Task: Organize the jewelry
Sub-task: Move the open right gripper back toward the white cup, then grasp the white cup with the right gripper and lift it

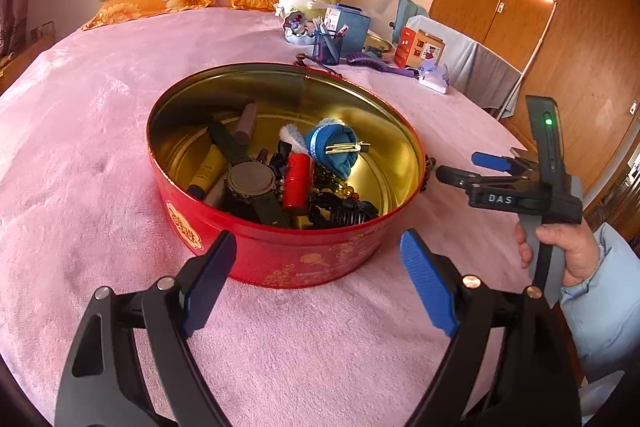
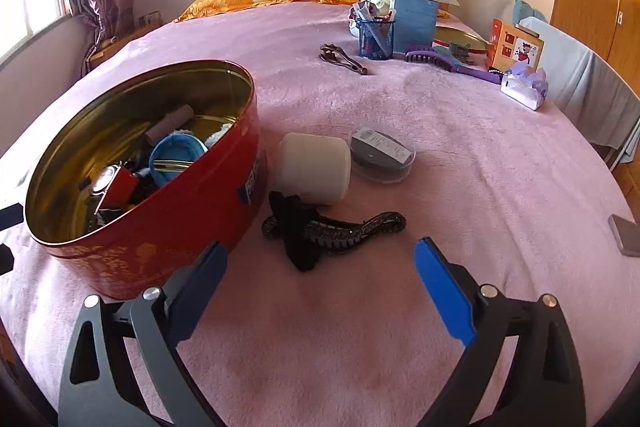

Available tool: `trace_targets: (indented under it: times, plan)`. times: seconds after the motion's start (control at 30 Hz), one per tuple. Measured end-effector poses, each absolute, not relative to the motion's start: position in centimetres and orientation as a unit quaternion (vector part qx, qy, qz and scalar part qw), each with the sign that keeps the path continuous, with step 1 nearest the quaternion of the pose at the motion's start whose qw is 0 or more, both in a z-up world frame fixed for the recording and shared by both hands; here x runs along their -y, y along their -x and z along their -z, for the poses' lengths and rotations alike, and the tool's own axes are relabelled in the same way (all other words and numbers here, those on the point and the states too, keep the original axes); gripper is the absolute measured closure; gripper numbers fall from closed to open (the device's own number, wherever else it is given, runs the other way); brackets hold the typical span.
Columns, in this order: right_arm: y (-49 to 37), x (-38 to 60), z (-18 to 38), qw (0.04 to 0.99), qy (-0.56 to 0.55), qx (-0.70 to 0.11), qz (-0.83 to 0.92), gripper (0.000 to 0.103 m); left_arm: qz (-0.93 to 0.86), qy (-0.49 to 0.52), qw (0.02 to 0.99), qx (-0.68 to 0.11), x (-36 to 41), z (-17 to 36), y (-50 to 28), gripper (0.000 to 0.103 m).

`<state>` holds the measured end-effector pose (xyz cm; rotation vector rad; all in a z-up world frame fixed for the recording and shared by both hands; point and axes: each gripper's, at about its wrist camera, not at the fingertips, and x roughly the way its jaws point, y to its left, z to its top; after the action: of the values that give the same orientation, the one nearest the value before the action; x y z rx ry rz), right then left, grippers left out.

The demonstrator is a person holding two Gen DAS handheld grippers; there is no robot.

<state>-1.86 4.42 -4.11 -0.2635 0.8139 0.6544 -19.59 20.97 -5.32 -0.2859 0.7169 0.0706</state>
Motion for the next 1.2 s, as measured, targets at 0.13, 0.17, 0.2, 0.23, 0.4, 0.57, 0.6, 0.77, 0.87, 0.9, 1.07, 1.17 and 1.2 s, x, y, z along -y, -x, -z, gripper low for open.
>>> trace_targets:
  times: [0.13, 0.17, 0.2, 0.23, 0.4, 0.57, 0.6, 0.77, 0.87, 0.9, 1.07, 1.17, 1.2]
  plan:
    - [0.2, -5.7, 4.9, 0.852, 0.127, -0.387, -0.327, 0.007, -0.03, 0.133, 0.926, -0.353, -20.7, 5.3, 19.3, 0.02]
    - [-0.4, -6.1, 5.0, 0.853, 0.124, -0.388, -0.326, 0.007, -0.029, 0.133, 0.926, -0.351, -20.6, 5.2, 19.4, 0.02]
    - [-0.9, -6.5, 5.0, 0.854, 0.12, -0.389, -0.322, 0.007, -0.028, 0.133, 0.927, -0.351, -20.6, 5.2, 19.4, 0.02]
    - [-1.6, -6.9, 5.0, 0.854, 0.115, -0.393, -0.32, 0.007, -0.027, 0.133, 0.927, -0.35, -20.6, 5.1, 19.2, 0.02]
    - [-4.6, -7.6, 5.4, 0.849, 0.067, -0.414, -0.321, 0.007, -0.026, 0.134, 0.926, -0.352, -20.9, 5.4, 19.1, 0.02]
    - [-6.9, -6.7, 6.1, 0.85, 0.036, -0.44, -0.289, 0.007, -0.027, 0.137, 0.925, -0.353, -21.2, 5.7, 19.0, 0.02]
    - [-7.0, -6.8, 6.2, 0.845, 0.033, -0.444, -0.294, 0.007, -0.027, 0.138, 0.925, -0.353, -21.2, 5.7, 19.0, 0.02]
    - [-7.3, -7.3, 6.7, 0.816, 0.028, -0.459, -0.351, 0.007, -0.026, 0.139, 0.925, -0.353, -21.1, 5.6, 19.0, 0.019]
    - [-7.8, -7.4, 7.2, 0.803, 0.023, -0.472, -0.362, 0.007, -0.027, 0.138, 0.926, -0.351, -21.1, 5.4, 19.1, 0.019]
    - [-7.9, -7.4, 7.4, 0.796, 0.017, -0.476, -0.373, 0.007, -0.028, 0.138, 0.926, -0.35, -21.0, 5.3, 19.1, 0.019]
    - [-8.5, -7.5, 7.9, 0.779, -0.019, -0.485, -0.397, 0.009, -0.035, 0.137, 0.927, -0.348, -20.8, 5.0, 19.2, 0.019]
    - [-8.4, -7.8, 8.0, 0.781, -0.004, -0.482, -0.397, 0.044, -0.041, 0.131, 0.927, -0.349, -20.8, 4.6, 19.2, 0.019]
    - [-8.0, -8.0, 7.8, 0.784, 0.005, -0.477, -0.397, 0.044, -0.043, 0.131, 0.927, -0.349, -20.9, 4.5, 19.2, 0.019]
